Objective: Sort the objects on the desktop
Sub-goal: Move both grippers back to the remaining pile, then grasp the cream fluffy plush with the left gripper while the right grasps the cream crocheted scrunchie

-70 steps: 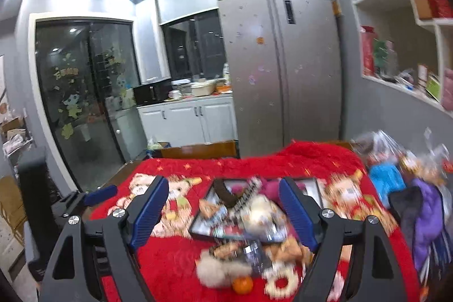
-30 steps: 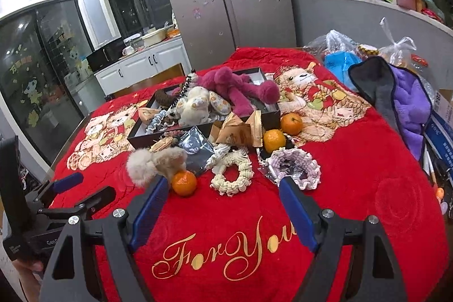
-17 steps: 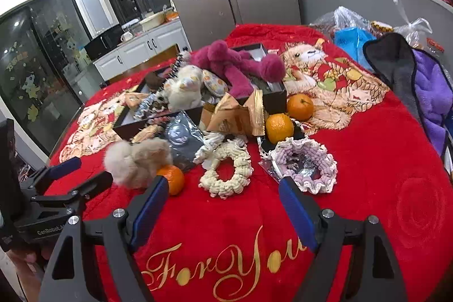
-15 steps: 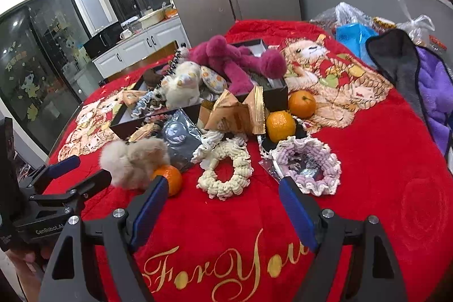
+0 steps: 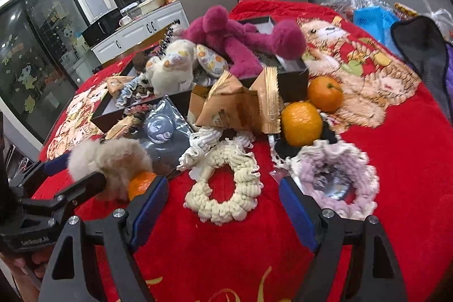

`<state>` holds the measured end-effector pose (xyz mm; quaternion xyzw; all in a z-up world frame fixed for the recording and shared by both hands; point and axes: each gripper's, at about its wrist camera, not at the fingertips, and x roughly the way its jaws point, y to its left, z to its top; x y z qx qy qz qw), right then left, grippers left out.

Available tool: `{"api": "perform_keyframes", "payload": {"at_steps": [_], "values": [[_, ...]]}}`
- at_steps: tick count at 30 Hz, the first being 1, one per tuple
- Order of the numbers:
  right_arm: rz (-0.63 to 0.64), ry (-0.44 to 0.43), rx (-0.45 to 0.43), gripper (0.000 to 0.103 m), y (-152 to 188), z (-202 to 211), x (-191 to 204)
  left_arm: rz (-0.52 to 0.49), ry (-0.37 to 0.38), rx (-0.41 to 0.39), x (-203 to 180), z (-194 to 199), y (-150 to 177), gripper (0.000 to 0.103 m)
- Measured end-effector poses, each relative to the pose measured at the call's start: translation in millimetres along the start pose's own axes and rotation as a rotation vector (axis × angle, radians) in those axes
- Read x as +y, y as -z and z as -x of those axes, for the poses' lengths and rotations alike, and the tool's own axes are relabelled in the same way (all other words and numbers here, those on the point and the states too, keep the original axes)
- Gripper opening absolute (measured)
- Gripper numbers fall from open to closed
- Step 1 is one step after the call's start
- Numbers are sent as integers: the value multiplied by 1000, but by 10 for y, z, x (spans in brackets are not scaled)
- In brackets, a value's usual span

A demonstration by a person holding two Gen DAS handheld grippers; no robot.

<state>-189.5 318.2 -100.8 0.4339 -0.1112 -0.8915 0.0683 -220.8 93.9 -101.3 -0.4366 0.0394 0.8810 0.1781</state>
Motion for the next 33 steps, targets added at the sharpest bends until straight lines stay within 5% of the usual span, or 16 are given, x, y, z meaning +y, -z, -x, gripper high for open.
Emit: {"api": "perform_keyframes", "payload": {"at_steps": [9, 15, 16, 18, 21, 23, 25, 33], "values": [[42, 36, -16, 83, 19, -148, 63, 6, 22, -3, 27, -65, 48, 95], [47, 54, -32, 82, 50, -147, 75, 23, 57, 5, 15, -47, 62, 74], [33, 56, -35, 79, 50, -141, 64, 23, 59, 2, 13, -28, 59, 68], [10, 91, -47, 43, 55, -120, 35, 29, 64, -9, 15, 14, 58, 55], [-66, 42, -50, 14, 65, -82, -79, 46, 89, -29, 22, 101, 50, 38], [-103, -29, -39, 14, 66, -76, -144, 34, 89, -49, 2, 160, 48, 25], [-80, 4, -50, 14, 71, -62, -111, 35, 100, -61, 1, 212, 46, 8], [0, -16, -102, 14, 85, 57, 105, 33, 97, -77, 23, 274, 50, 4]]}}
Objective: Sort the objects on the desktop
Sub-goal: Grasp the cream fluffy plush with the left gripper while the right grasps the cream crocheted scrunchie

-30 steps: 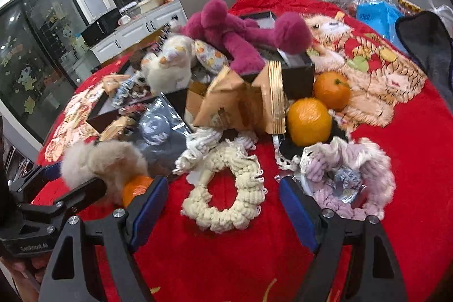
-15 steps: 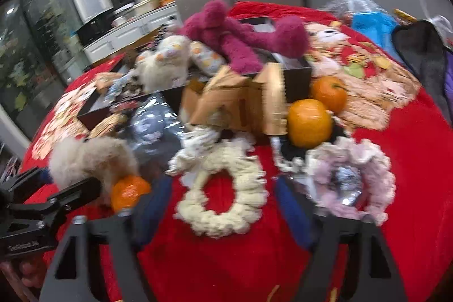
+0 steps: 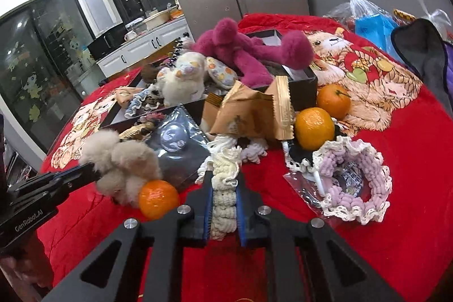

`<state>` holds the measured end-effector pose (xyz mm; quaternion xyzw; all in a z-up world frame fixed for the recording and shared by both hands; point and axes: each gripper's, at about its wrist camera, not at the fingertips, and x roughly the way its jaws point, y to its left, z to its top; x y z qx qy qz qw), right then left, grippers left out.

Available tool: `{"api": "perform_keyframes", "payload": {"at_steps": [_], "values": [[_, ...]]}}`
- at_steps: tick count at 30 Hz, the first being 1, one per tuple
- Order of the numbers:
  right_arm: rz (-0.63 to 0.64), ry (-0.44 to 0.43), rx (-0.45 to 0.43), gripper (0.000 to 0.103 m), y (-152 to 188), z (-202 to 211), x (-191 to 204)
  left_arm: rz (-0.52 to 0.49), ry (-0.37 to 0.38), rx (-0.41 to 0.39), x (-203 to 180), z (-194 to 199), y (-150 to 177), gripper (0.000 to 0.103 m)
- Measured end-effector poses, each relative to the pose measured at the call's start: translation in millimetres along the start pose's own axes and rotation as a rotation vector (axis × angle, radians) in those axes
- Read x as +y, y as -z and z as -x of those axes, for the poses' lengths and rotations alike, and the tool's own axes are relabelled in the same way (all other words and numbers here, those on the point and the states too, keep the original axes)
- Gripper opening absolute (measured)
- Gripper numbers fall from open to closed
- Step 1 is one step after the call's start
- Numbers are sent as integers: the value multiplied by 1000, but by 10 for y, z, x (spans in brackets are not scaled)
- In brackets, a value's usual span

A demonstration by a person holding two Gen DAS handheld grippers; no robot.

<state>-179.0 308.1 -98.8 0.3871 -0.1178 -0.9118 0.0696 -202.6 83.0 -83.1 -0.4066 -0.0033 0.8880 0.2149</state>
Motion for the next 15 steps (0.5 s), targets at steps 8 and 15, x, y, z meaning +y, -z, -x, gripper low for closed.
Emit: {"api": "perform_keyframes", "payload": {"at_steps": [8, 15], "values": [[-16, -30, -4, 14, 17, 39, -42, -6, 9, -23, -20, 72, -5, 2], [-10, -45, -14, 14, 21, 69, -27, -9, -3, -42, -20, 141, -23, 2]]}}
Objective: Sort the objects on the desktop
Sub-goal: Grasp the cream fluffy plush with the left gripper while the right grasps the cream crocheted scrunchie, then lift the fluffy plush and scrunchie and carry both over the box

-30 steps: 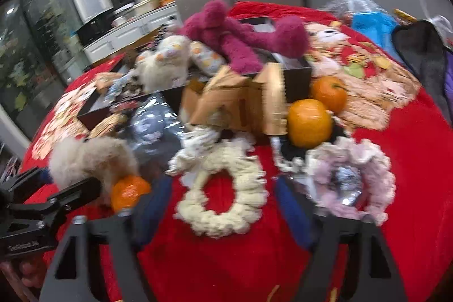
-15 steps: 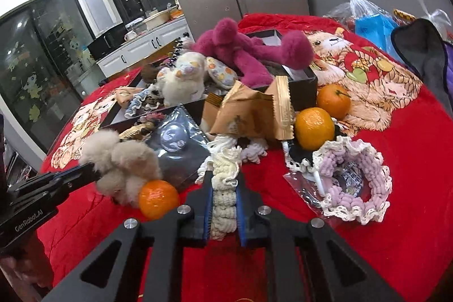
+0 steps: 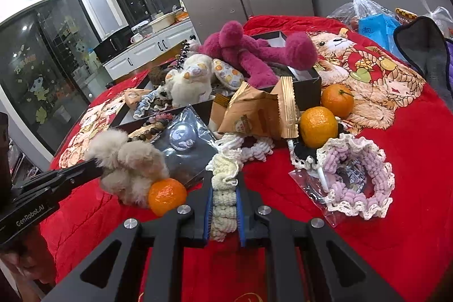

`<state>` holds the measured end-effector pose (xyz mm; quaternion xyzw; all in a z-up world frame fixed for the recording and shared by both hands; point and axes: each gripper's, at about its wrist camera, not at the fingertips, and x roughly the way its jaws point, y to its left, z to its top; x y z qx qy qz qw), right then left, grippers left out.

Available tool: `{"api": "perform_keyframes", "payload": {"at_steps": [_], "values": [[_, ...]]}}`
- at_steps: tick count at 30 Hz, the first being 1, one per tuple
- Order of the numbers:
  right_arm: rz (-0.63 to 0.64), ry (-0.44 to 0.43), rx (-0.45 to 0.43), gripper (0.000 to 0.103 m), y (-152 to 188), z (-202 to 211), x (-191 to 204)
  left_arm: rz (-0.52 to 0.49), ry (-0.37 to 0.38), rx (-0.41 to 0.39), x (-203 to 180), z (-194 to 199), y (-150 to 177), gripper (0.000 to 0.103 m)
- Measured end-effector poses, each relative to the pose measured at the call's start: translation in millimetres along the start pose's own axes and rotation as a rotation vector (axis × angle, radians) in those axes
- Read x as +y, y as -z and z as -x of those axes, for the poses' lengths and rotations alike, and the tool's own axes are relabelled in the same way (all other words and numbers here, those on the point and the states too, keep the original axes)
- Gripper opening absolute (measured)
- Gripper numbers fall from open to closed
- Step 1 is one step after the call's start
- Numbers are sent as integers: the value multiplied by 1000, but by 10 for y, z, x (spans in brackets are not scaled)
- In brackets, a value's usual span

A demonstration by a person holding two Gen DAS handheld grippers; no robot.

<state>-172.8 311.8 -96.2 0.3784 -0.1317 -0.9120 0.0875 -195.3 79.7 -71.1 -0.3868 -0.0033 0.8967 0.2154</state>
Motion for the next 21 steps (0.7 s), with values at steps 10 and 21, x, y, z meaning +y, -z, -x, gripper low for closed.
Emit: {"api": "perform_keyframes", "payload": {"at_steps": [10, 21], "values": [[7, -35, -44, 14, -55, 142, 58, -22, -33, -55, -43, 276, -82, 2], [117, -83, -118, 14, -243, 498, 644, -22, -86, -165, -23, 887, -219, 2]]}}
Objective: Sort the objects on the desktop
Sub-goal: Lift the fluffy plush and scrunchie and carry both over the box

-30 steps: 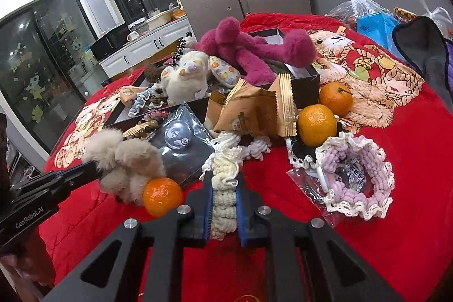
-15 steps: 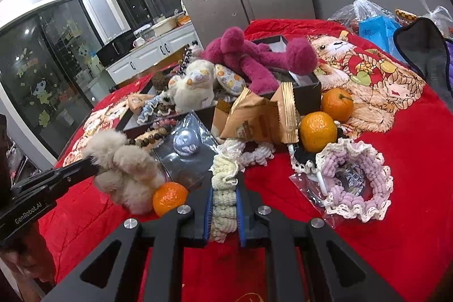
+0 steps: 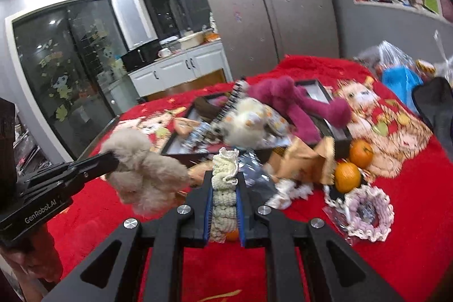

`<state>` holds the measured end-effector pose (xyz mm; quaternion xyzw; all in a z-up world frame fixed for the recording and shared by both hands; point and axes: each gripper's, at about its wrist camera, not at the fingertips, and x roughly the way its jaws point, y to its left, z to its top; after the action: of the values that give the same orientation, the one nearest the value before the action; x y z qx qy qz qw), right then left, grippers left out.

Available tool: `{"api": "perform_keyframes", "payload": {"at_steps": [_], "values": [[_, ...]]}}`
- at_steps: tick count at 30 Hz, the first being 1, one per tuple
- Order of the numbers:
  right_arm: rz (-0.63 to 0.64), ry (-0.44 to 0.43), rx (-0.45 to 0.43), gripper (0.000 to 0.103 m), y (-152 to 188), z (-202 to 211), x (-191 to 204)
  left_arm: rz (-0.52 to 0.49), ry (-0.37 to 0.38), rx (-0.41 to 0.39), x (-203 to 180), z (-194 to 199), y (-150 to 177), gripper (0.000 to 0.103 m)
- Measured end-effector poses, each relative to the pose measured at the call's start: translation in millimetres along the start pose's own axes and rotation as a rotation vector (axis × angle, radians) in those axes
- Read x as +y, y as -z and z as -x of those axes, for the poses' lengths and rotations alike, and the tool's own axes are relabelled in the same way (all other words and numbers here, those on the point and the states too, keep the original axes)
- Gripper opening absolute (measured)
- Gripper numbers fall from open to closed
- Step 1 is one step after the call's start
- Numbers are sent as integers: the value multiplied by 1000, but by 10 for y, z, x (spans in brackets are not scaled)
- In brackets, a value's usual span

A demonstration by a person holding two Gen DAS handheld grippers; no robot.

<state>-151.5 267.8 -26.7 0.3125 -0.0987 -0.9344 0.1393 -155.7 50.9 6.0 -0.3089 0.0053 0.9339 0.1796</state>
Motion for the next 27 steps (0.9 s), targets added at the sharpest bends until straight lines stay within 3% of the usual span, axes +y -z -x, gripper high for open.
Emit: {"api": "perform_keyframes", "payload": {"at_steps": [13, 27], "values": [[39, -28, -12, 14, -26, 186, 356, 1, -17, -11, 59, 277, 54, 2], [42, -40, 17, 14, -34, 101, 471, 9, -33, 33, 114, 7, -43, 2]]}}
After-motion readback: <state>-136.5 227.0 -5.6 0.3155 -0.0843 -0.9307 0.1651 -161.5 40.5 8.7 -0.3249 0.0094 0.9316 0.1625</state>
